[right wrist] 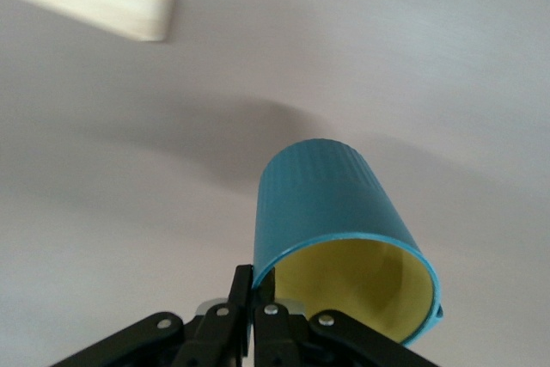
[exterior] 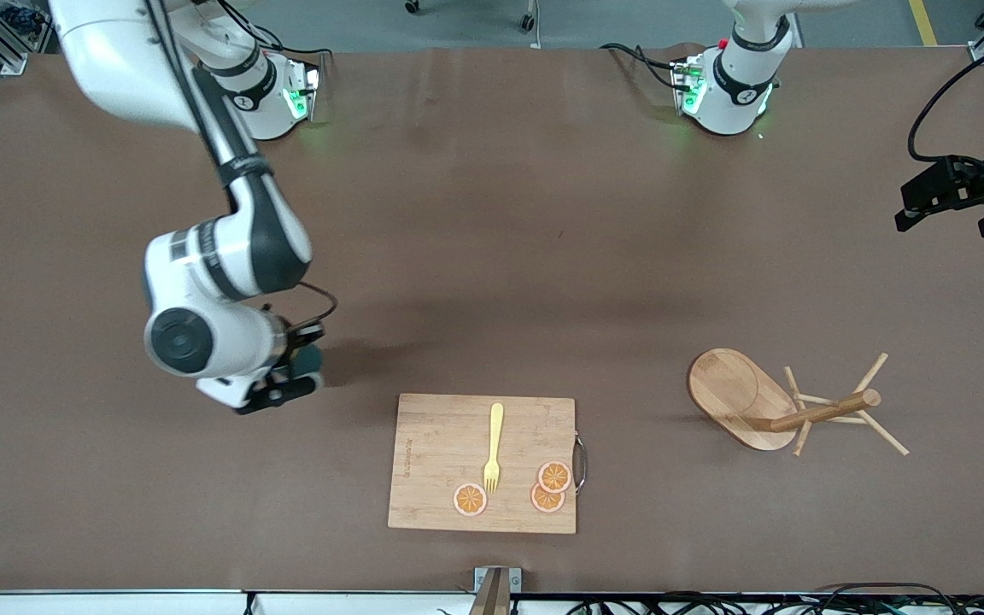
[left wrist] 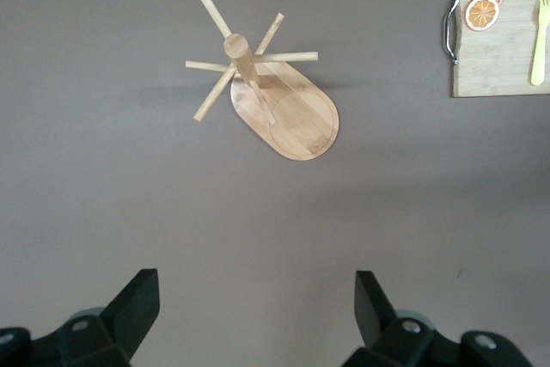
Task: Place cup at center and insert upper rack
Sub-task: 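Lift the teal mug with the right gripper and carry it toward the table center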
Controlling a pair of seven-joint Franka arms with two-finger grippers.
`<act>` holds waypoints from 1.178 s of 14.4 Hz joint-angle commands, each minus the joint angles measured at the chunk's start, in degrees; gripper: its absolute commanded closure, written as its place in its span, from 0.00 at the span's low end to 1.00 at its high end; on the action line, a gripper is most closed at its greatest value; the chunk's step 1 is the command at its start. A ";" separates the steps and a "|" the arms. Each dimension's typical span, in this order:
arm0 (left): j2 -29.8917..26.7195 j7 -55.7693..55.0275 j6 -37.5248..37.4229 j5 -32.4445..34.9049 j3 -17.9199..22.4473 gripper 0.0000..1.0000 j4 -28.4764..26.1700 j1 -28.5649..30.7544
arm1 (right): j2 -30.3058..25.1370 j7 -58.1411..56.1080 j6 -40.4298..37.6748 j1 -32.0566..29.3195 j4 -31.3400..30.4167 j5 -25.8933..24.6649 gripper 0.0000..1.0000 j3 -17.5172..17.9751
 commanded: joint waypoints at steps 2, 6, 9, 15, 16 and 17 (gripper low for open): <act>-0.59 0.61 0.23 -0.15 -0.39 0.00 -0.10 0.39 | 0.84 8.50 -1.08 9.87 3.10 0.37 0.99 -0.29; -0.42 0.70 0.23 -0.50 -0.65 0.00 -0.10 0.04 | 5.49 8.43 -0.03 18.14 8.02 0.54 0.99 -0.20; -0.59 0.70 0.23 -0.50 -1.36 0.00 -0.10 0.13 | 7.69 7.56 1.73 21.84 11.36 0.46 0.99 -0.12; -0.68 -0.27 0.14 -0.50 -3.20 0.00 -0.01 0.21 | 13.93 14.29 8.22 29.58 16.47 0.72 0.99 -0.12; -0.68 -0.18 0.14 -0.59 -3.29 0.00 -0.01 0.21 | 14.55 16.24 9.11 30.11 16.56 0.81 0.99 -0.12; -0.59 -0.09 0.14 -0.68 -3.38 0.00 -0.09 0.13 | 14.99 17.39 9.72 30.29 16.56 0.98 1.00 -0.03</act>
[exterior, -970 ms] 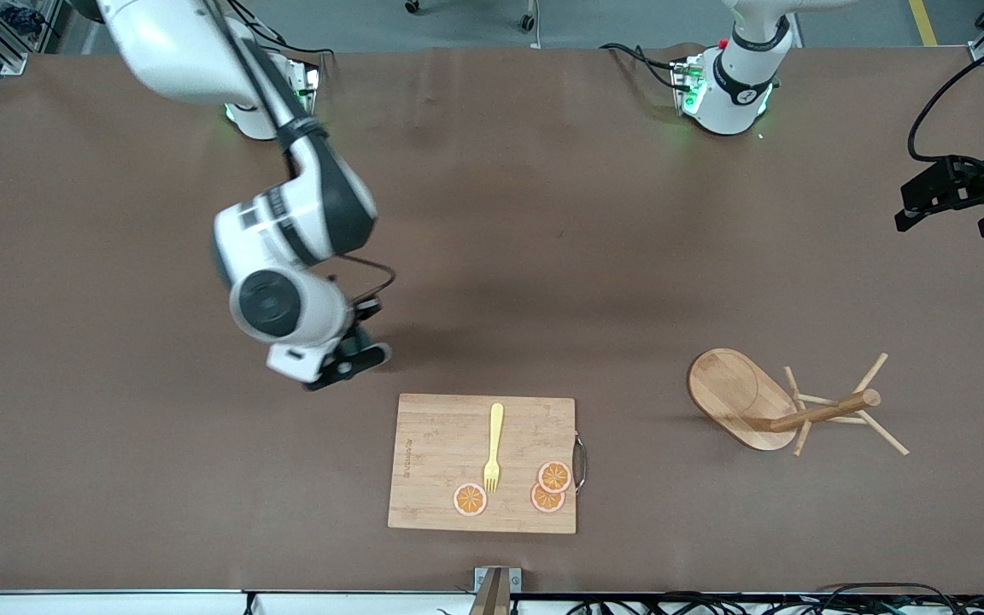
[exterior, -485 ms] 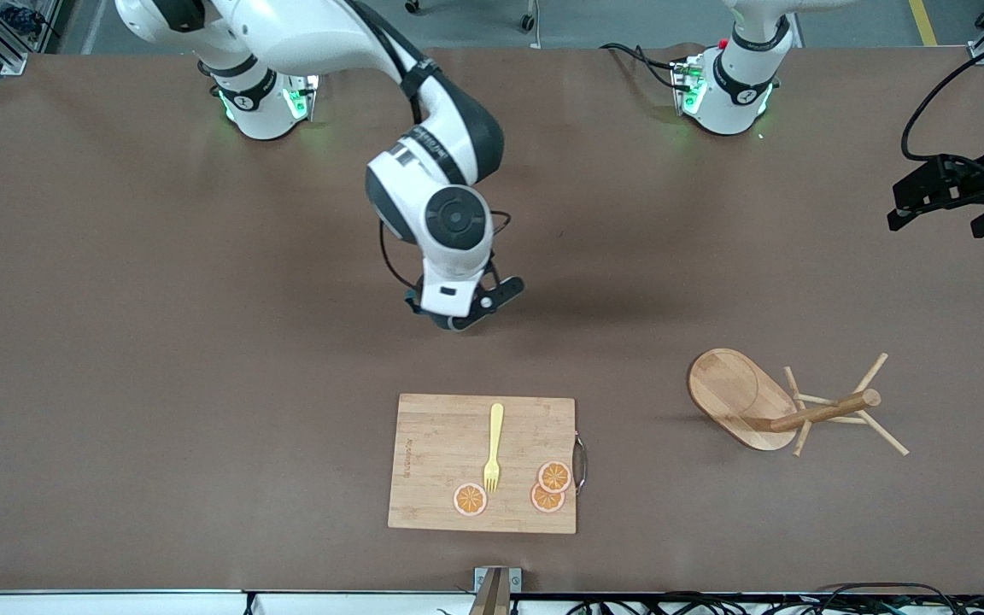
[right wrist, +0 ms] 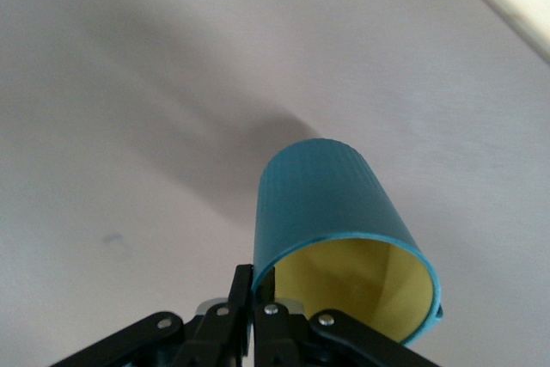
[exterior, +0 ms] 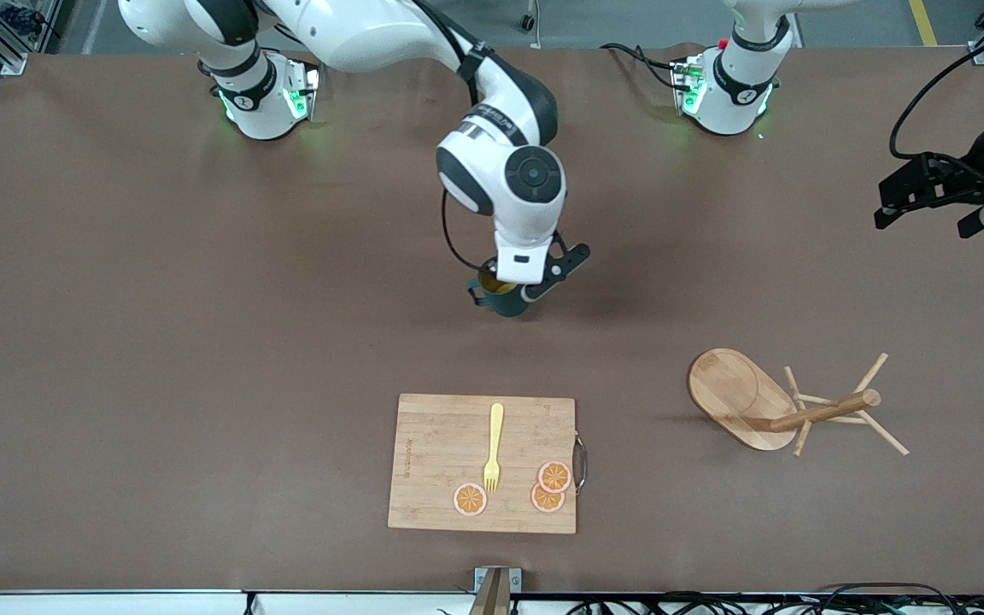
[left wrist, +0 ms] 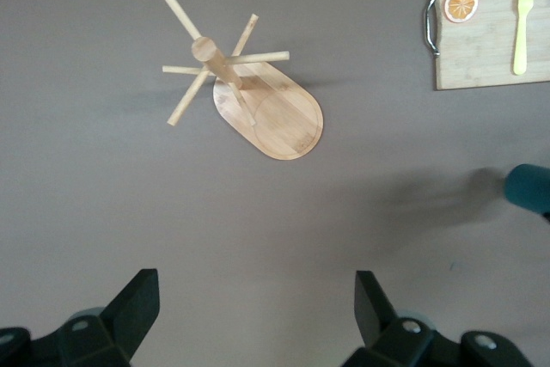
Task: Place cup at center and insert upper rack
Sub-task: 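Lower the mug and open the right gripper while the left gripper approaches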
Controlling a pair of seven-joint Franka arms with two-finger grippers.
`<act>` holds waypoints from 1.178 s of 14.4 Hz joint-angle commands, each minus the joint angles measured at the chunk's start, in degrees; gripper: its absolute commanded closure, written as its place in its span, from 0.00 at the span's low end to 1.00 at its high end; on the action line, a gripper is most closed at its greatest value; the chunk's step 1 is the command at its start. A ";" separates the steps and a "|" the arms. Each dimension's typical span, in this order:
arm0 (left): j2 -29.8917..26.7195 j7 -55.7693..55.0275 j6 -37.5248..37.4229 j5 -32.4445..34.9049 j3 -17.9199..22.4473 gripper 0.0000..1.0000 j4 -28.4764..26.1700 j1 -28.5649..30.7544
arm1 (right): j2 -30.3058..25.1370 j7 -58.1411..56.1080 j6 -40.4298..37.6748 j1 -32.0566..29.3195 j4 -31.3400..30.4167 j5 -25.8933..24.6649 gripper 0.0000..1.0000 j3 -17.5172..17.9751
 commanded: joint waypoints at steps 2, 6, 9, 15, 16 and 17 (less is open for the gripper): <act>-0.41 -0.12 0.14 -0.68 -0.68 0.00 -0.10 -0.05 | 2.92 9.03 1.89 0.68 2.38 1.00 1.00 0.57; 0.55 -0.82 0.31 -1.46 -3.48 0.00 -0.01 -0.40 | 4.77 15.30 2.95 1.64 3.52 1.00 0.98 1.63; 2.04 -3.80 0.31 -2.08 -5.94 0.00 0.96 -0.40 | 5.83 15.31 3.65 2.17 4.32 0.91 0.91 1.72; 4.15 -15.92 1.71 -1.99 -11.74 0.00 2.10 -1.10 | 5.22 15.40 3.75 1.74 4.67 0.91 0.00 1.72; 4.24 -17.86 1.98 -1.91 -12.27 0.00 2.10 -1.71 | 4.69 15.48 3.57 1.39 4.67 1.00 0.00 1.80; 4.33 -19.53 2.33 -1.91 -12.54 0.00 2.19 -2.59 | 3.90 15.40 3.39 1.21 4.67 1.00 0.00 1.80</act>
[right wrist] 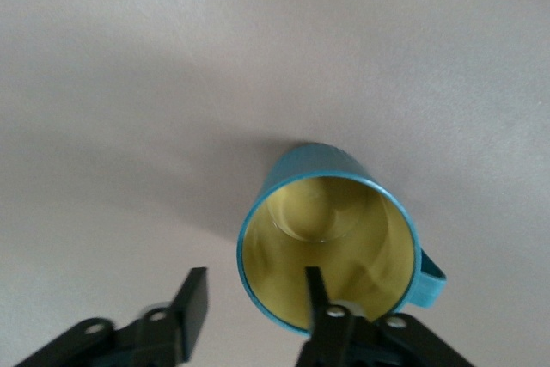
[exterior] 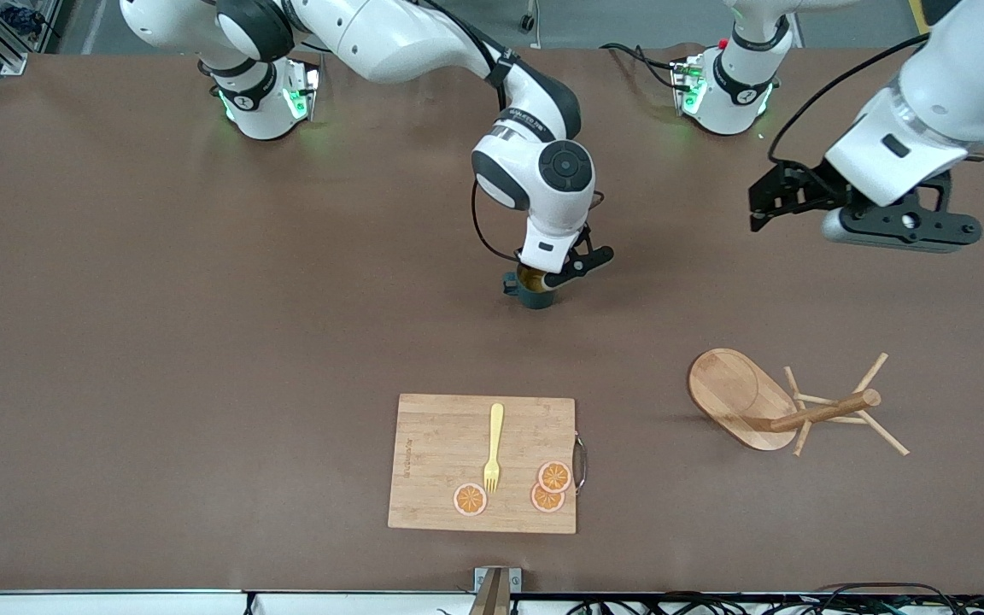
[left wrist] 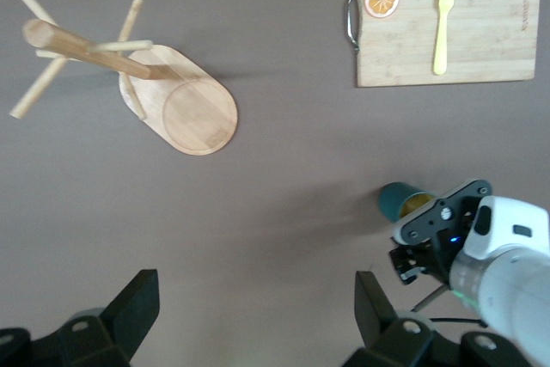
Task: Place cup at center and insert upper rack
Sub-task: 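Lower the mug and open the right gripper while the left gripper approaches, then withdraw the right gripper while the left gripper moves above the mug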
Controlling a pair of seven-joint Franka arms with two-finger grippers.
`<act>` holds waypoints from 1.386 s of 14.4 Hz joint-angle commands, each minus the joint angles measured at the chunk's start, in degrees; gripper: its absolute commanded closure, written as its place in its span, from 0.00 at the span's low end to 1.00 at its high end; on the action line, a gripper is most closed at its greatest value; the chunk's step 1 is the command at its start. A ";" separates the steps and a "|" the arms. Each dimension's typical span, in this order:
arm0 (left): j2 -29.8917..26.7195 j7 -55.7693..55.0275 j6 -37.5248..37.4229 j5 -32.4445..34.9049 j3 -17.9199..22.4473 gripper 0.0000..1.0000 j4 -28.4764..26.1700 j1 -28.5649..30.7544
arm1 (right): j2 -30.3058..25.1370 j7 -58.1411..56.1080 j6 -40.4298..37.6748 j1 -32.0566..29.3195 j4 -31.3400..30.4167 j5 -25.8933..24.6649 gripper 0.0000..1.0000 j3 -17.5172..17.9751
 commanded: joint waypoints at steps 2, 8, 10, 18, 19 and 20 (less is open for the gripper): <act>0.85 -6.55 1.08 -0.27 -0.75 0.00 1.60 -3.45 | -2.89 0.72 -3.64 -1.82 1.39 0.85 0.00 0.05; 1.29 -18.42 3.71 -0.44 -0.75 0.00 1.52 -9.68 | -15.27 -0.25 -19.45 -17.44 3.16 0.67 0.00 -0.56; 1.82 -22.37 5.55 -0.35 -0.75 0.00 1.43 -11.53 | -18.00 -0.78 -20.17 -24.65 3.07 0.67 0.00 -0.39; 5.24 -38.45 13.46 4.74 -0.75 0.00 1.25 -24.88 | -22.05 -12.09 -22.81 -41.10 2.63 0.15 0.00 -0.65; 6.29 -41.00 14.69 6.49 -0.75 0.00 1.08 -26.90 | -22.14 -14.03 -22.81 -41.90 2.63 -0.12 0.00 -1.69; 7.00 -43.29 15.31 8.85 -0.67 0.00 0.90 -29.19 | -22.41 -14.83 -22.81 -42.43 2.63 -0.21 0.00 -2.75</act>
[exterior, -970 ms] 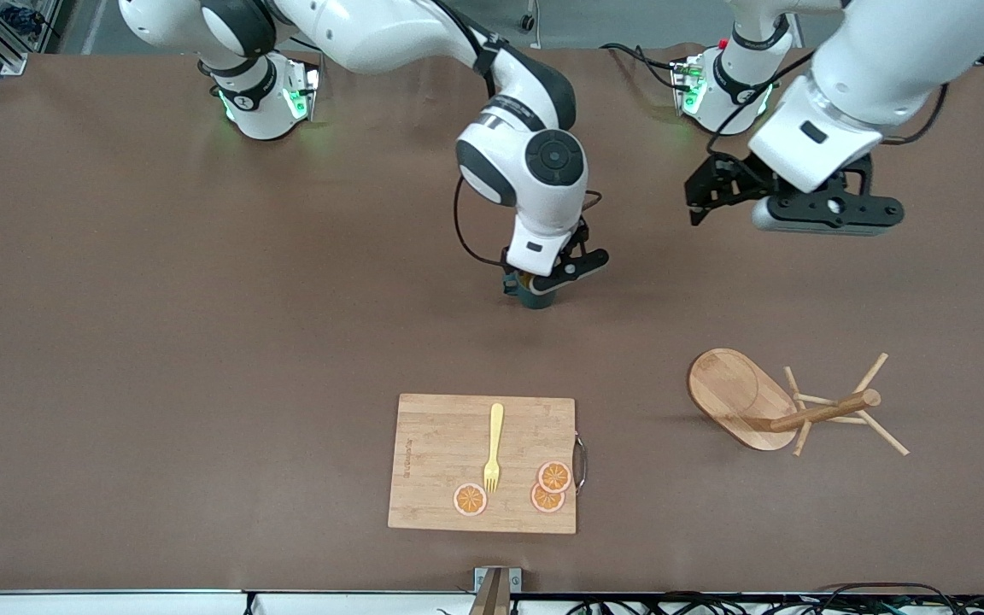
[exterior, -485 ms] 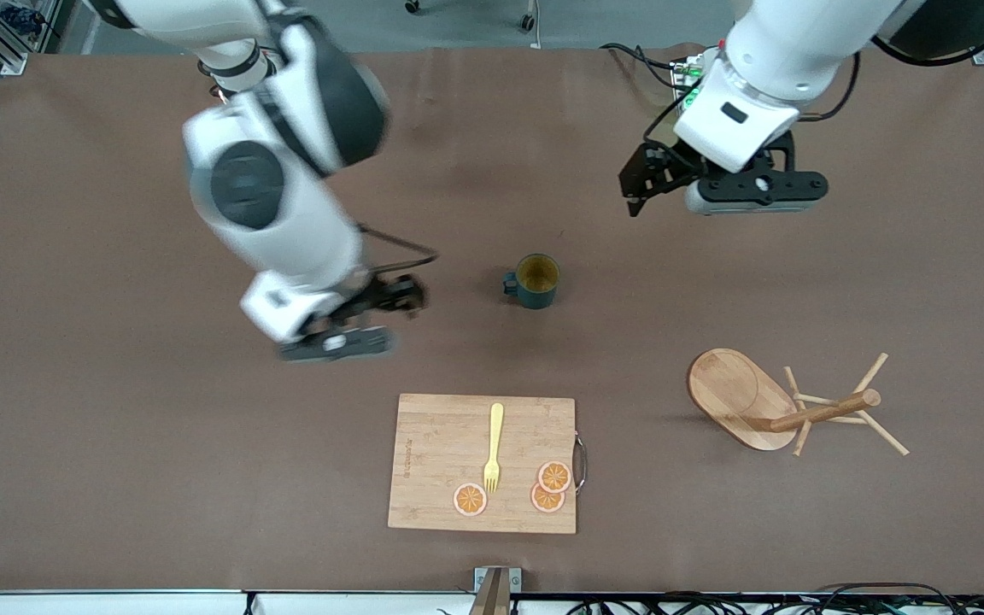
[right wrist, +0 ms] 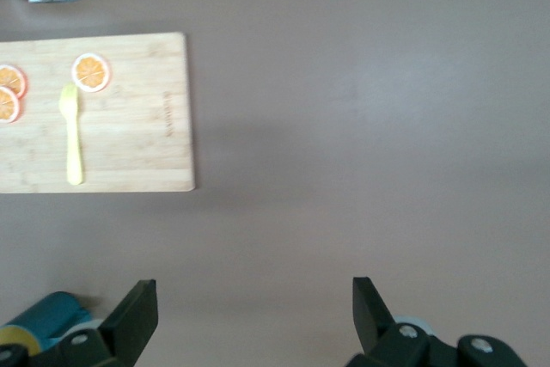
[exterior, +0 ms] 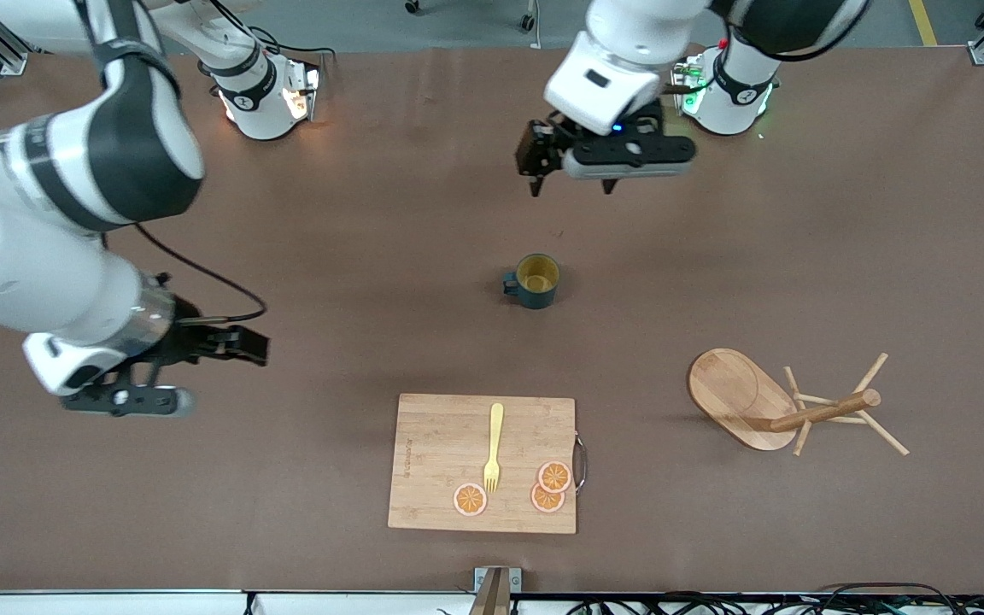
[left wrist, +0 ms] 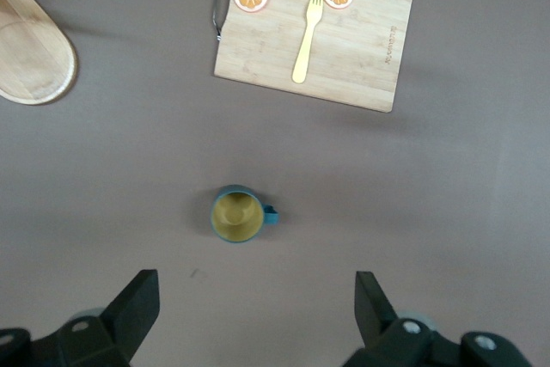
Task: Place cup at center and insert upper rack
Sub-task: 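Withdraw the right gripper while the left gripper moves above the mug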
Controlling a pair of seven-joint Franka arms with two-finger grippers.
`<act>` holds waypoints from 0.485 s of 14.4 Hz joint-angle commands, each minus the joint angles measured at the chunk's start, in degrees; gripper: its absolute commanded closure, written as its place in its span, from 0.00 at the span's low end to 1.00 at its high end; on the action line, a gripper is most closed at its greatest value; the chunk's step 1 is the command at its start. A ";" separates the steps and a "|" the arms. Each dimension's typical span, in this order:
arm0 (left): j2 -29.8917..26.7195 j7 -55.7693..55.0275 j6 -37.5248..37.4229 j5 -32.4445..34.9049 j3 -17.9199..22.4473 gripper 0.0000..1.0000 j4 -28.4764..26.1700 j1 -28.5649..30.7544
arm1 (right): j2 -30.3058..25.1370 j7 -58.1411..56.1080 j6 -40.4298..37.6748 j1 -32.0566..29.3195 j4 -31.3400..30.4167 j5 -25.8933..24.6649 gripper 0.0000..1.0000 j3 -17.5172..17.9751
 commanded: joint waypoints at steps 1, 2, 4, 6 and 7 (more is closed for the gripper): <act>3.12 -7.46 2.10 6.52 0.15 0.00 0.72 -5.84 | -2.94 -2.51 0.07 -1.76 -2.78 -0.26 0.00 -1.35; 4.35 -12.10 3.06 8.98 0.15 0.00 0.63 -8.39 | -3.21 -2.42 -0.02 -2.11 -2.78 -0.26 0.00 -2.14; 6.55 -20.72 4.73 14.86 0.15 0.00 -0.24 -12.96 | -4.00 -2.51 -2.21 -3.77 -2.87 -0.17 0.00 -2.94; 7.61 -28.02 7.18 22.24 0.06 0.00 -3.65 -16.57 | -5.83 -2.86 -1.96 -5.27 -5.14 -0.17 0.00 -3.03; 7.53 -31.28 8.94 24.37 -0.03 0.00 -5.94 -17.63 | -7.32 -2.86 -1.61 -6.06 -7.15 0.00 0.00 -3.03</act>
